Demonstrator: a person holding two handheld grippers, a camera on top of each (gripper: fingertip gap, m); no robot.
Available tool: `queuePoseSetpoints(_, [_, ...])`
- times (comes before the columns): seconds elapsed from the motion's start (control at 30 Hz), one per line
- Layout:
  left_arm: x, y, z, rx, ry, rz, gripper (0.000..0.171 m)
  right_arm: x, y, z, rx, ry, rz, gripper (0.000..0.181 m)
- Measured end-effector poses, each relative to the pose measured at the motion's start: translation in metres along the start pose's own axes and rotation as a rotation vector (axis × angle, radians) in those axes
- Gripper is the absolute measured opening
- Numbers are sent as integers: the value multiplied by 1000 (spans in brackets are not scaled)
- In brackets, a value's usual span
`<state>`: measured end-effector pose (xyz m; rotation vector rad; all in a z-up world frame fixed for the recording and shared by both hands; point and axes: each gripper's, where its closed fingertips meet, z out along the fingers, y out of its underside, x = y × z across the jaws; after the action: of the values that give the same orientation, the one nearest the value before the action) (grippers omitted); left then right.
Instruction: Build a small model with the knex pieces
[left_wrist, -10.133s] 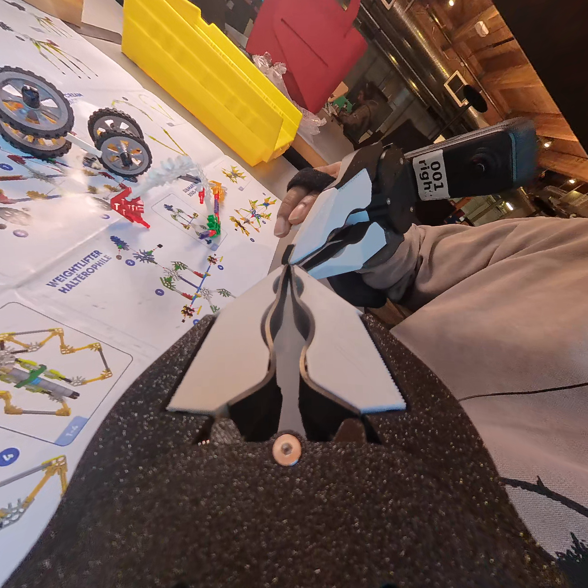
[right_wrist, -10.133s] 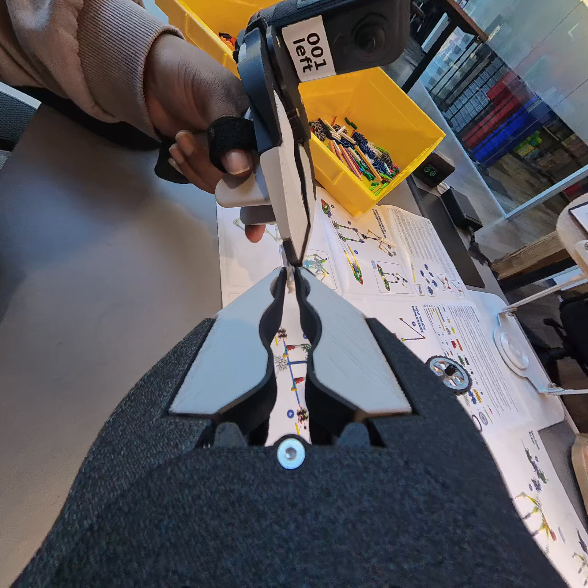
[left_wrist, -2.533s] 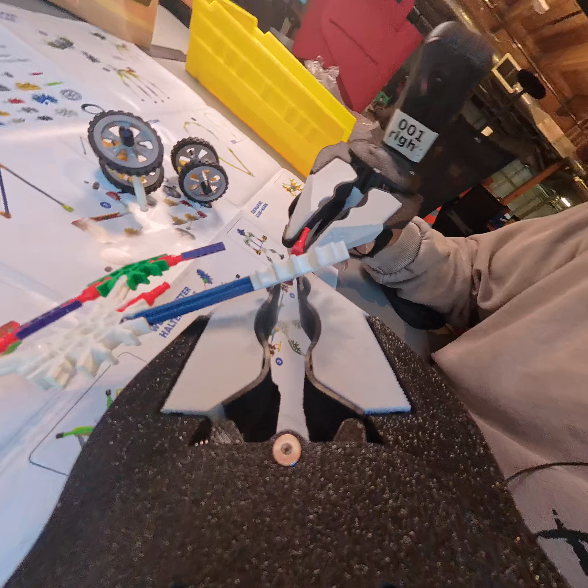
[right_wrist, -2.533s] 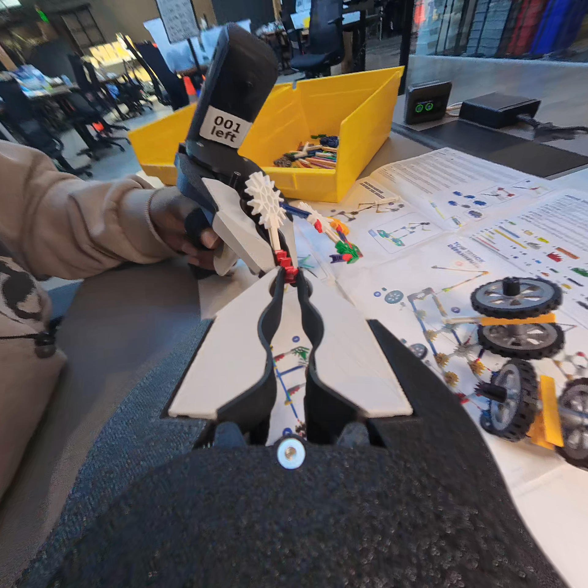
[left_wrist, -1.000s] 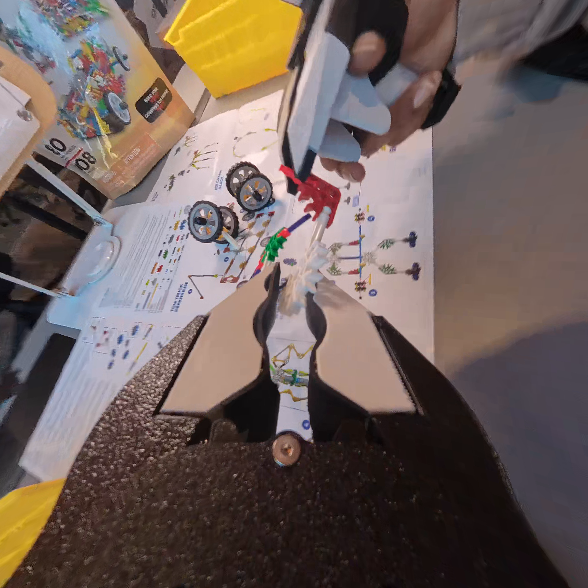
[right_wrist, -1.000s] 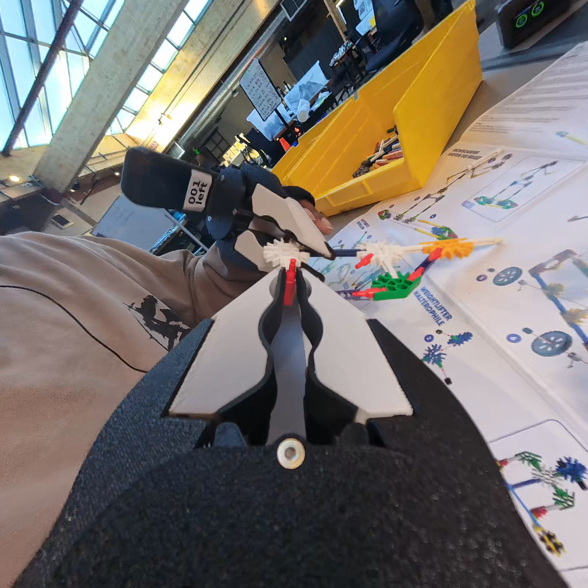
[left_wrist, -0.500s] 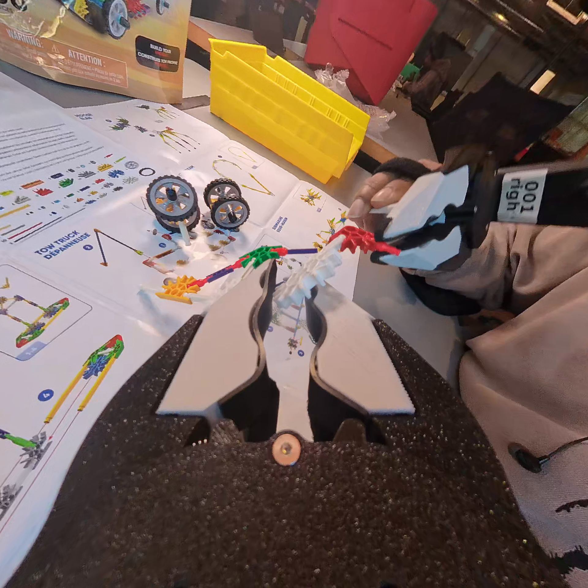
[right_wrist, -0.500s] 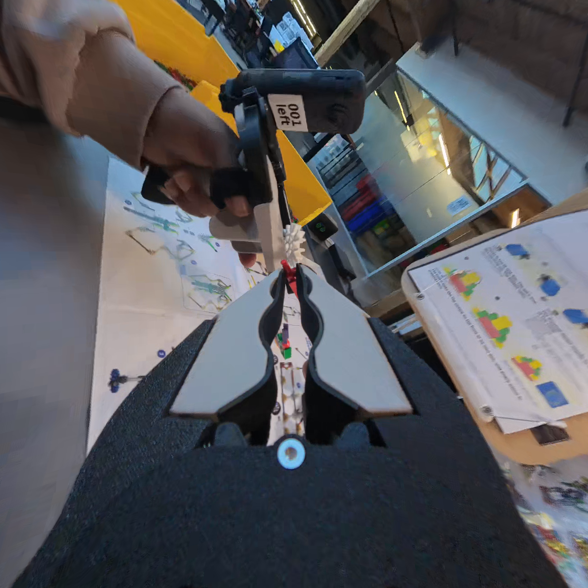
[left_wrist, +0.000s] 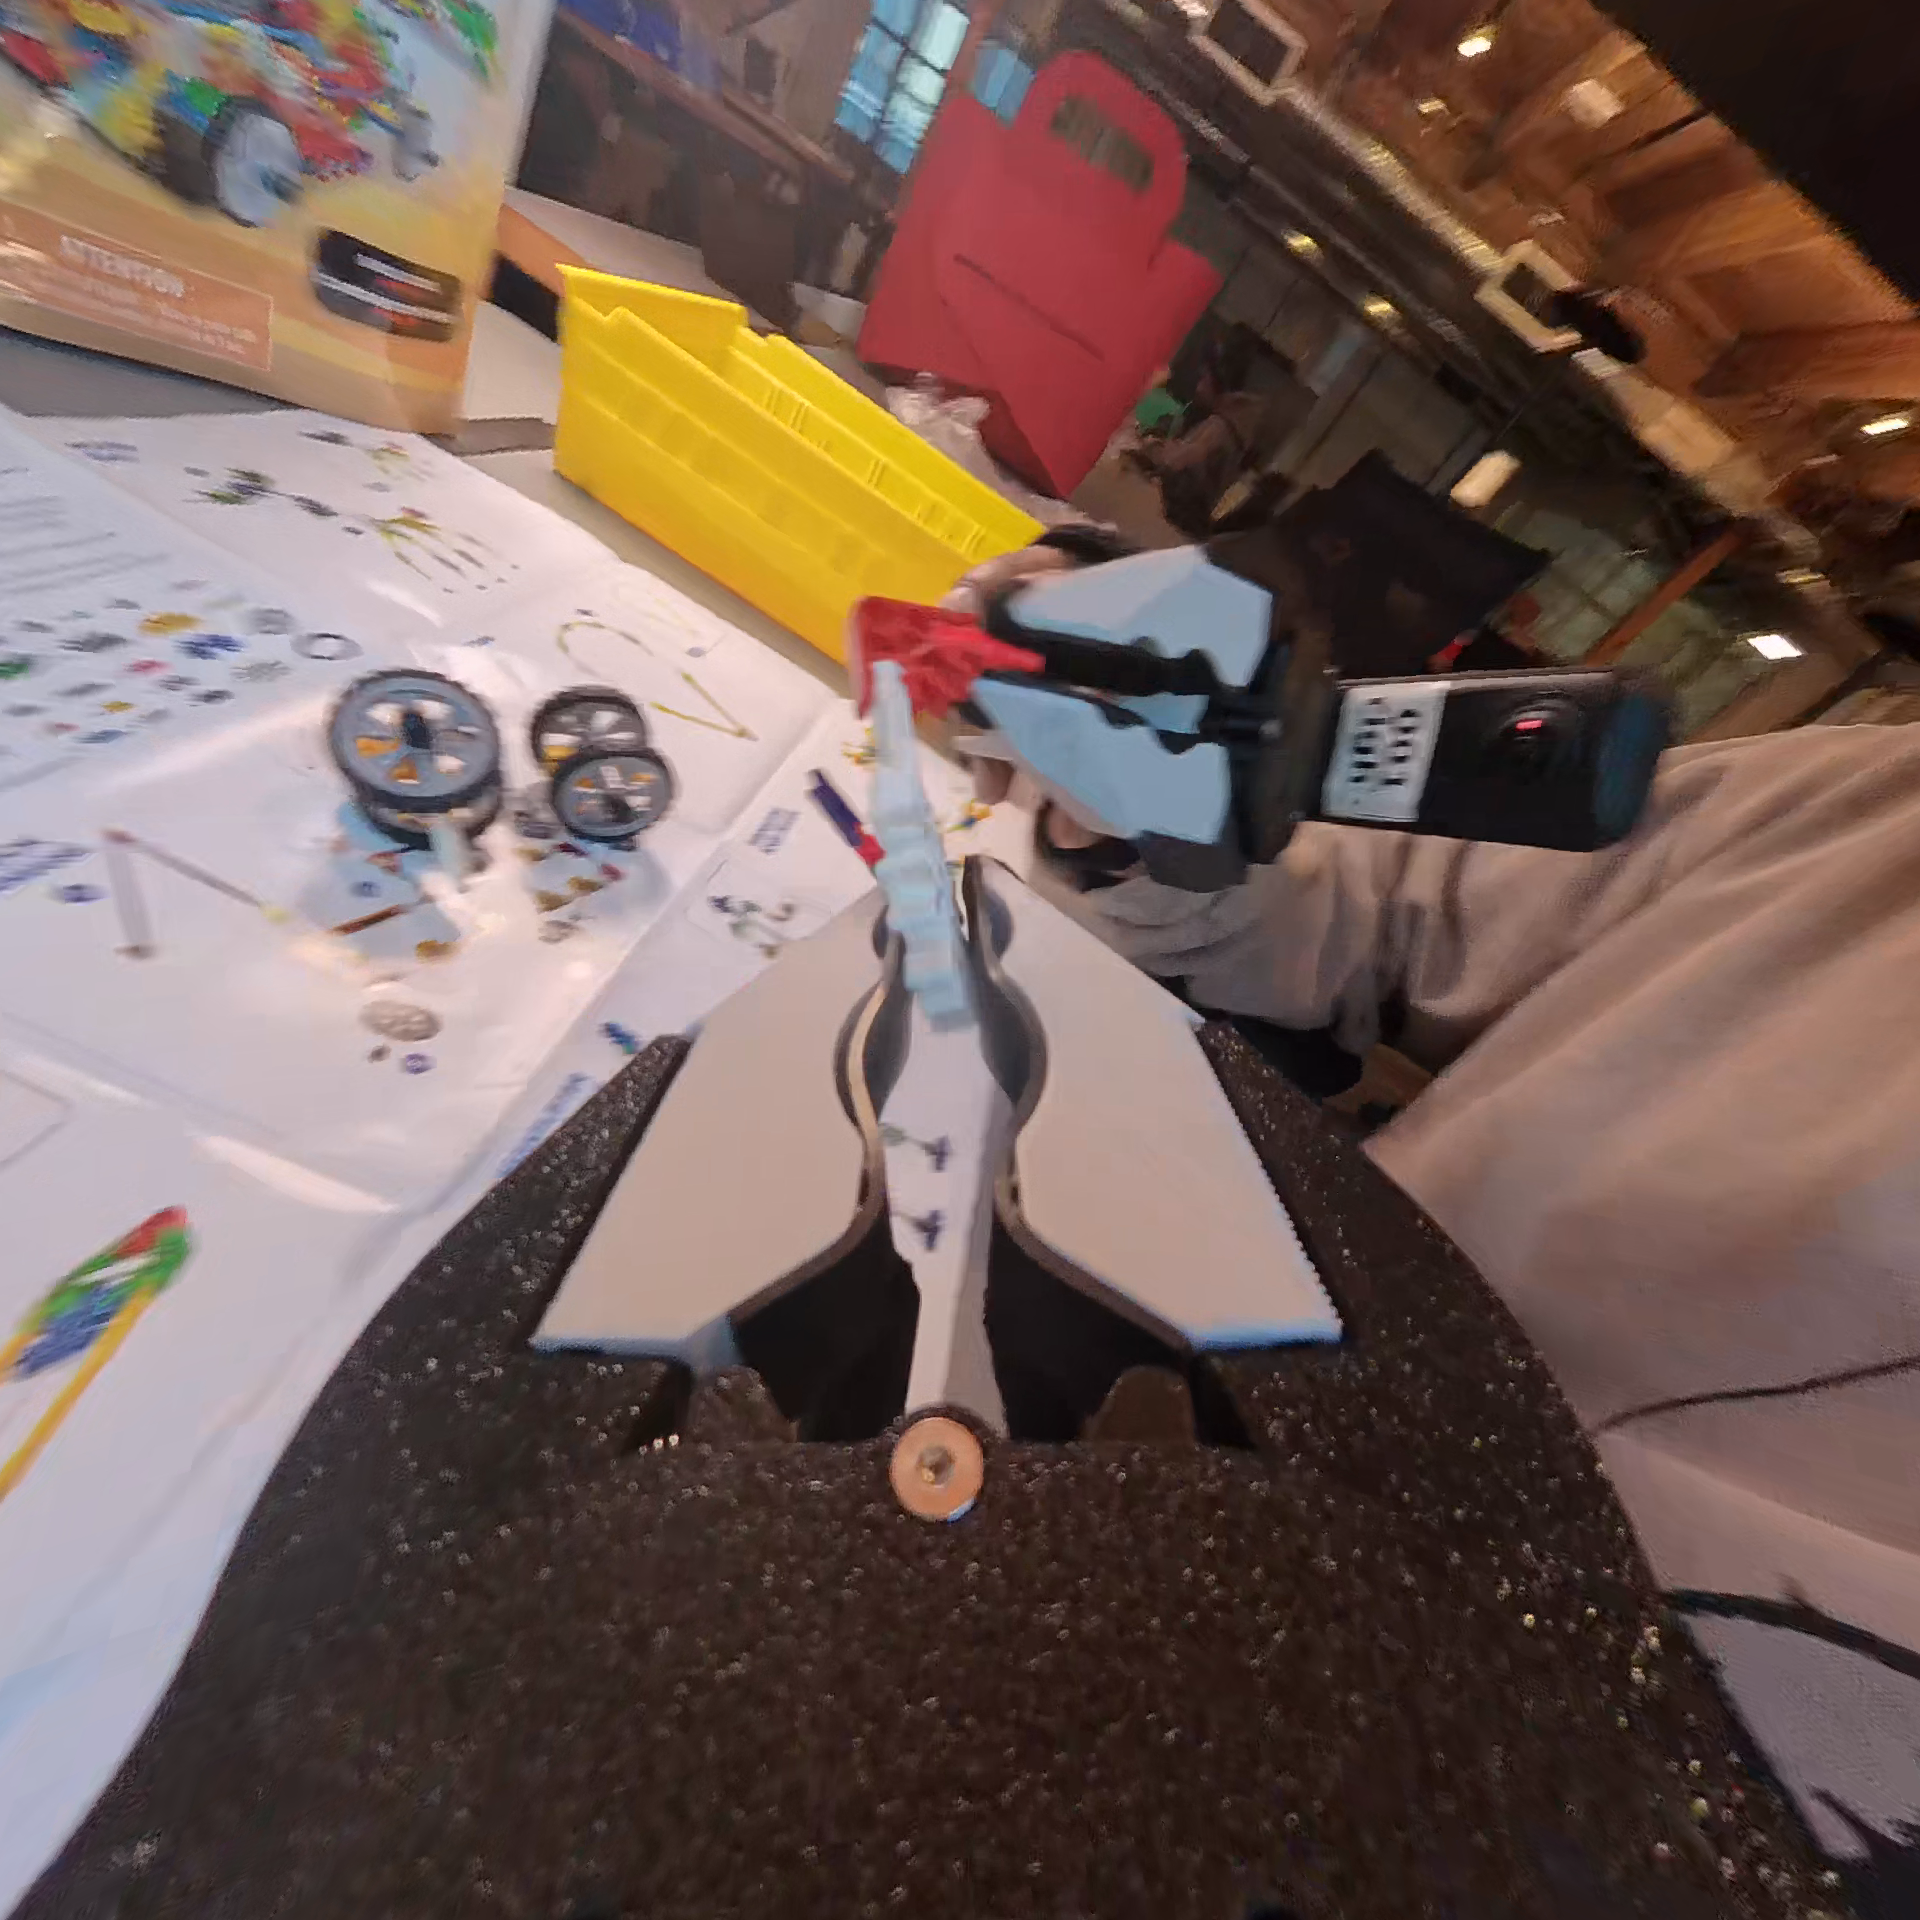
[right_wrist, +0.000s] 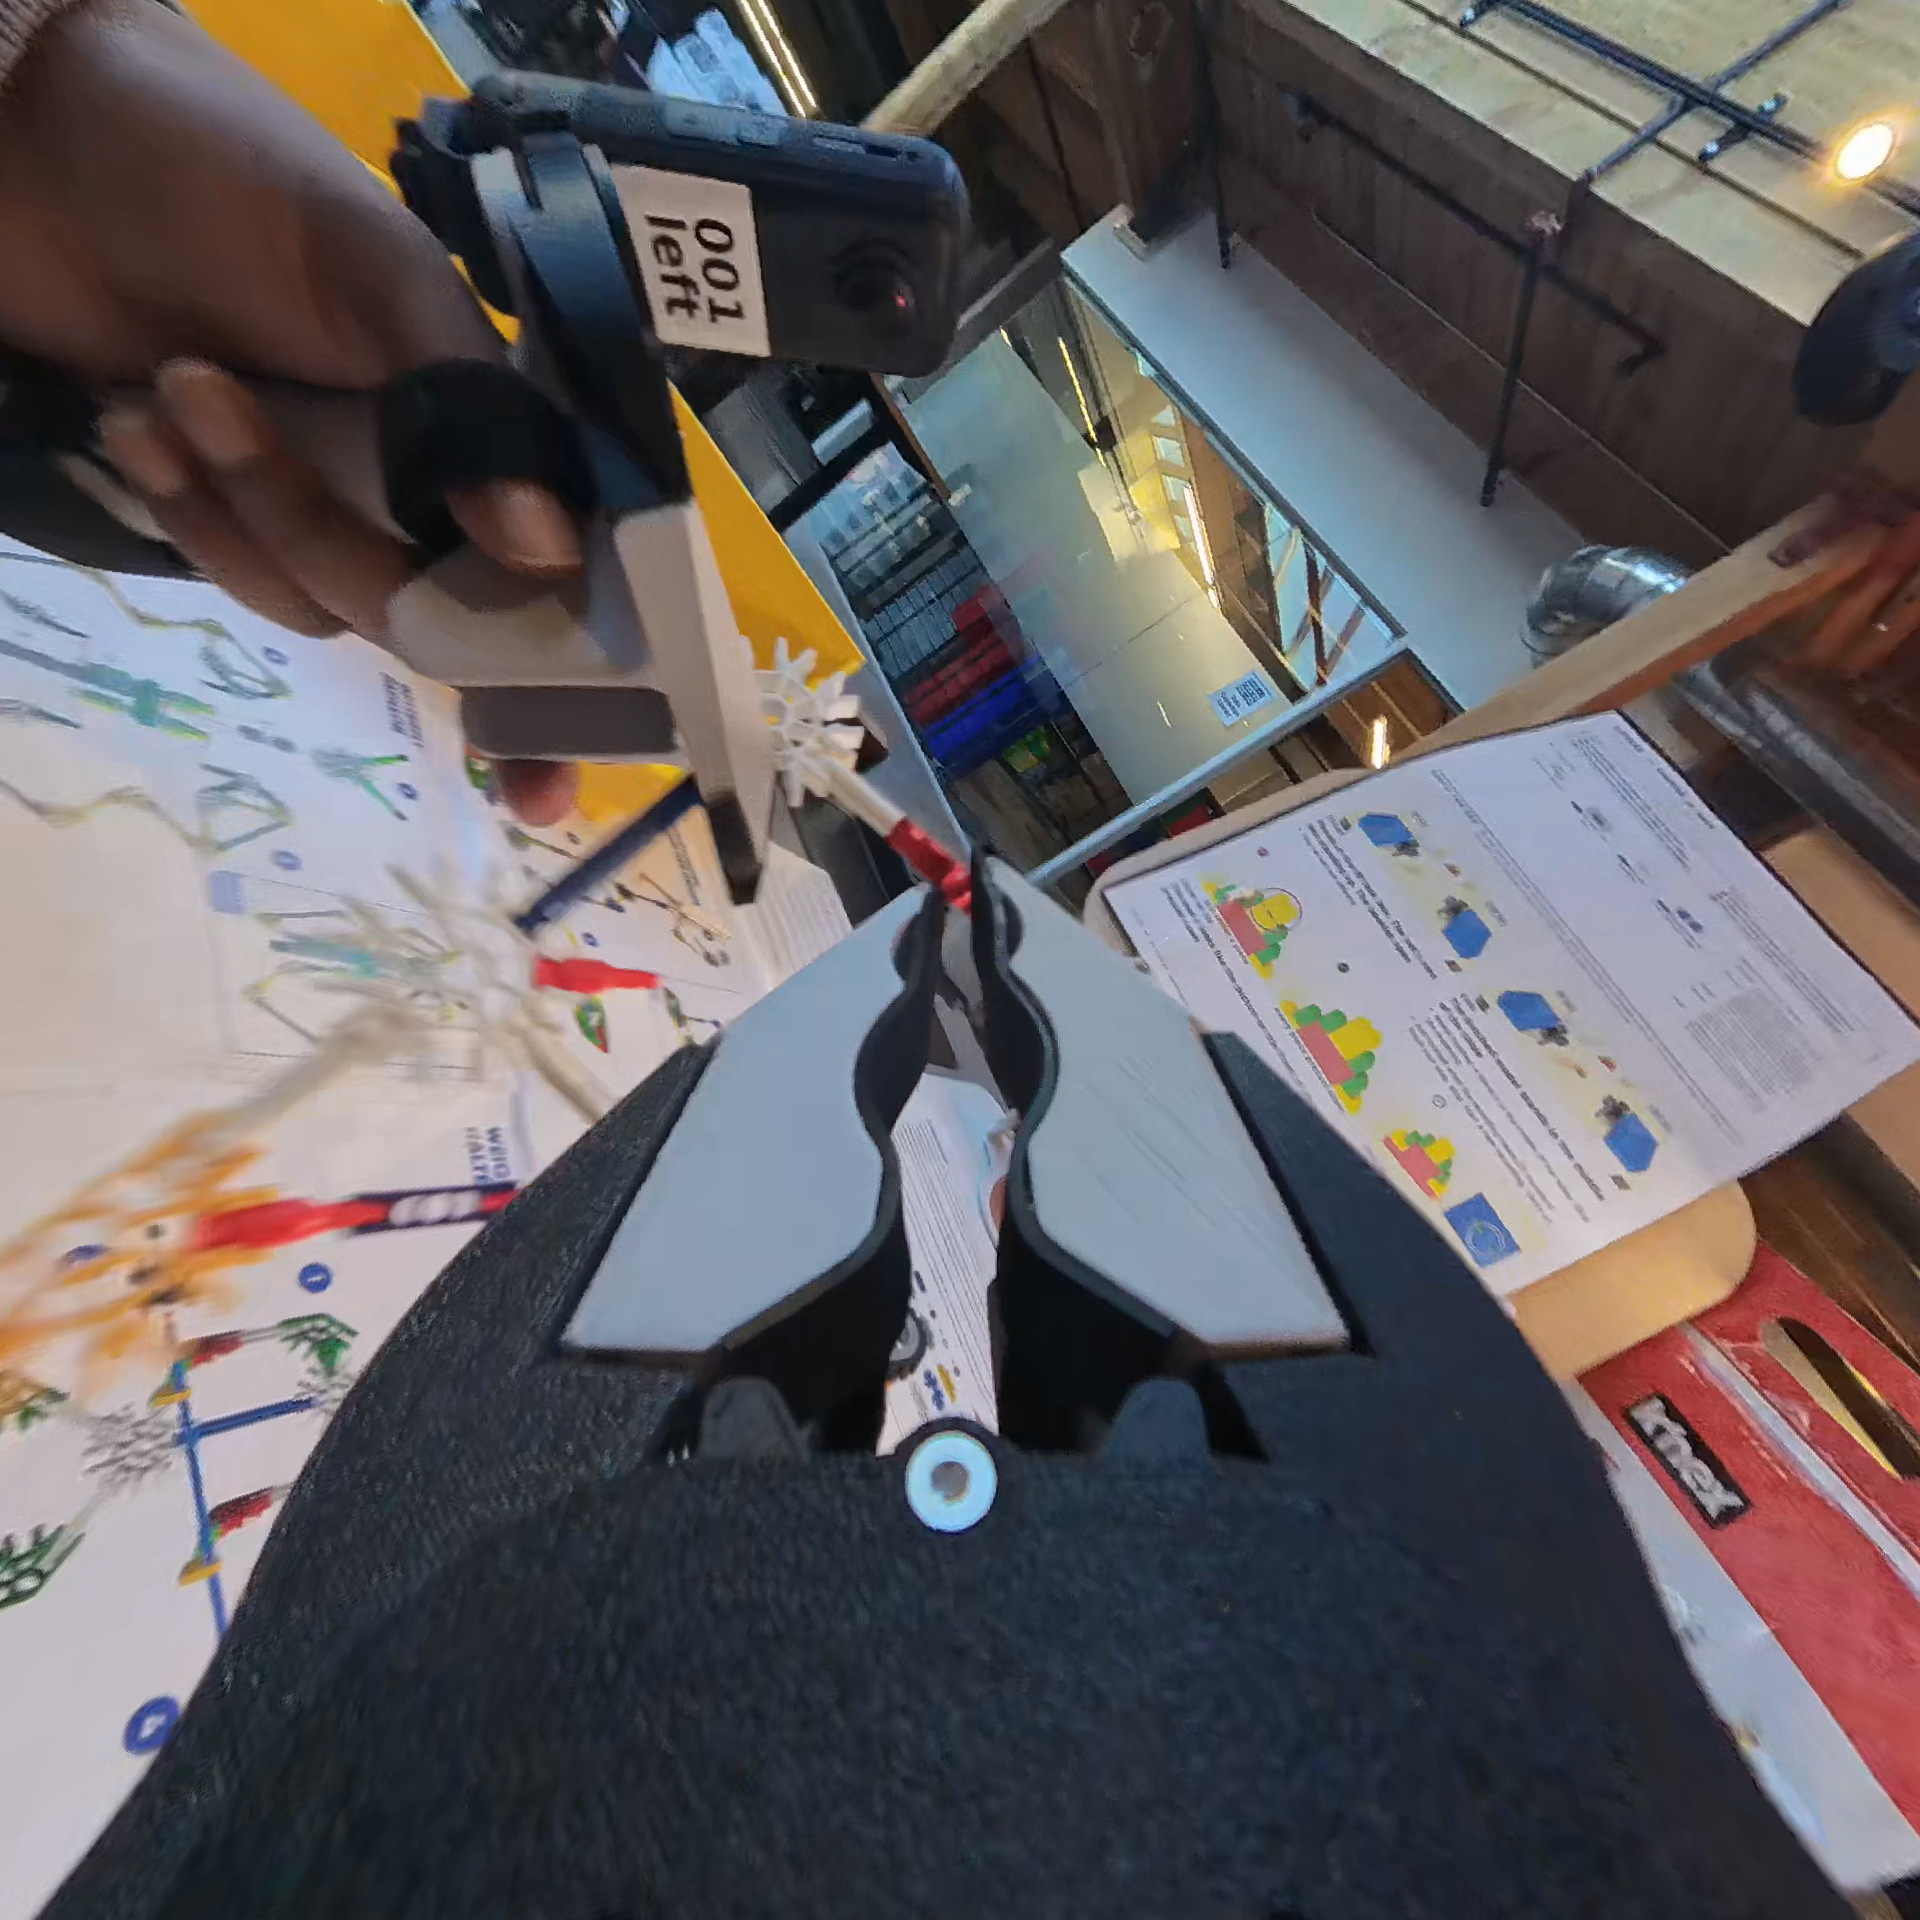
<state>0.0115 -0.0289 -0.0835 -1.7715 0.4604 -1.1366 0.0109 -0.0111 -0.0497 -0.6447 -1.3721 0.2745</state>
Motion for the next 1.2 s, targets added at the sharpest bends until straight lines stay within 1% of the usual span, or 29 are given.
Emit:
queuePoseSetpoints(0.03, [7,-3,2,30,55,-55,4,2,5,4,-26,20,-6,2])
queuePoseSetpoints(0.1, [4,8,8,6,52,-61,4,-7,11,8,-47,7,29,1])
queuePoseSetpoints(0.17, [7,15,13,-7,89,-80,4,-13,14,9,-67,0,49,1])
queuePoseSetpoints(0.2, [9,17,15,-11,99,-76,3,-19,19,9,-99,-37,57,0])
queuePoseSetpoints(0.23, [11,15,16,-8,103,-54,2,-40,27,11,-149,-161,78,0])
queuePoseSetpoints(0.27, [12,13,17,-19,90,-13,3,-54,32,11,-170,-239,87,0])
queuePoseSetpoints(0.3, [12,11,18,-31,74,5,3,-54,33,11,-166,-223,66,0])
queuePoseSetpoints(0.33, [12,9,16,-40,69,6,3,-44,30,9,-143,-180,32,0])
queuePoseSetpoints(0.37, [9,8,13,-43,54,5,3,-32,25,7,-120,-159,47,0])
queuePoseSetpoints(0.4, [5,9,9,-40,34,11,2,-23,19,4,-98,-192,111,0])
queuePoseSetpoints(0.43, [2,10,4,-39,23,16,3,-20,17,0,-87,-261,200,0])
queuePoseSetpoints(0.47, [1,12,1,-38,25,13,3,-15,18,-2,-97,-301,300,8])
queuePoseSetpoints(0.53, [4,15,0,-54,62,-3,3,-10,20,-8,-74,-386,465,31])
queuePoseSetpoints(0.57, [6,18,1,-76,77,-1,3,-7,18,-10,-43,-411,505,47])
queuePoseSetpoints(0.6, [7,22,3,-98,85,2,2,-8,14,-13,-12,-440,512,56])
queuePoseSetpoints(0.63, [11,25,5,-113,114,-6,3,-10,8,-16,19,-467,497,57])
queuePoseSetpoints(0.67, [16,29,8,-127,152,-21,3,-15,2,-18,34,-504,472,55])
queuePoseSetpoints(0.7, [20,33,10,-143,176,-25,3,-20,1,-17,29,-523,442,47])
queuePoseSetpoints(0.77, [24,40,16,-171,193,-24,2,-34,-1,-19,34,-579,391,12])
queuePoseSetpoints(0.83, [24,43,17,-174,195,-30,2,-38,1,-22,25,-632,428,9])
queuePoseSetpoints(0.9, [25,38,15,-145,211,-32,3,-39,0,-28,41,-684,508,4])
queuePoseSetpoints(0.93, [25,35,12,-141,205,-4,5,-40,2,-28,36,-690,537,4])
queuePoseSetpoints(1.0, [23,28,5,-124,183,62,20,-42,6,-31,27,-714,578,3])
queuePoseSetpoints(1.03, [23,24,3,-110,173,78,24,-44,7,-32,24,-741,605,4])
queuePoseSetpoints(1.07, [23,22,2,-105,165,90,23,-45,7,-32,35,-754,639,4])
queuePoseSetpoints(1.13, [20,27,6,-127,134,102,9,-48,5,-29,52,-775,704,3])
queuePoseSetpoints(1.17, [16,34,8,-162,111,115,9,-51,6,-26,46,-777,727,4])
queuePoseSetpoints(1.2, [11,35,10,-170,70,134,8,-53,10,-22,24,-762,738,4])
